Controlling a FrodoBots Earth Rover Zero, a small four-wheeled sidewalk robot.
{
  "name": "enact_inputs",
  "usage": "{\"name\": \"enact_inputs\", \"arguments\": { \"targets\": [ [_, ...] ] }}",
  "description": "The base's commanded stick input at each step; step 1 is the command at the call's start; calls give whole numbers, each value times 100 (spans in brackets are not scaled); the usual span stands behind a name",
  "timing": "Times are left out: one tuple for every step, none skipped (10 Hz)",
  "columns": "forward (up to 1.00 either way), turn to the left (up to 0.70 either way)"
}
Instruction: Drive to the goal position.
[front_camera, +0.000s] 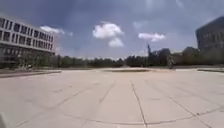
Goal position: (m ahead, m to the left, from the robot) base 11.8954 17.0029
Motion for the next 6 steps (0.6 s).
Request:
{"name": "enact_inputs", "arguments": {
  "targets": [
    [50, 0],
    [50, 0],
    [50, 0],
    [50, 0],
    [50, 0],
    [50, 0]
  ]
}}
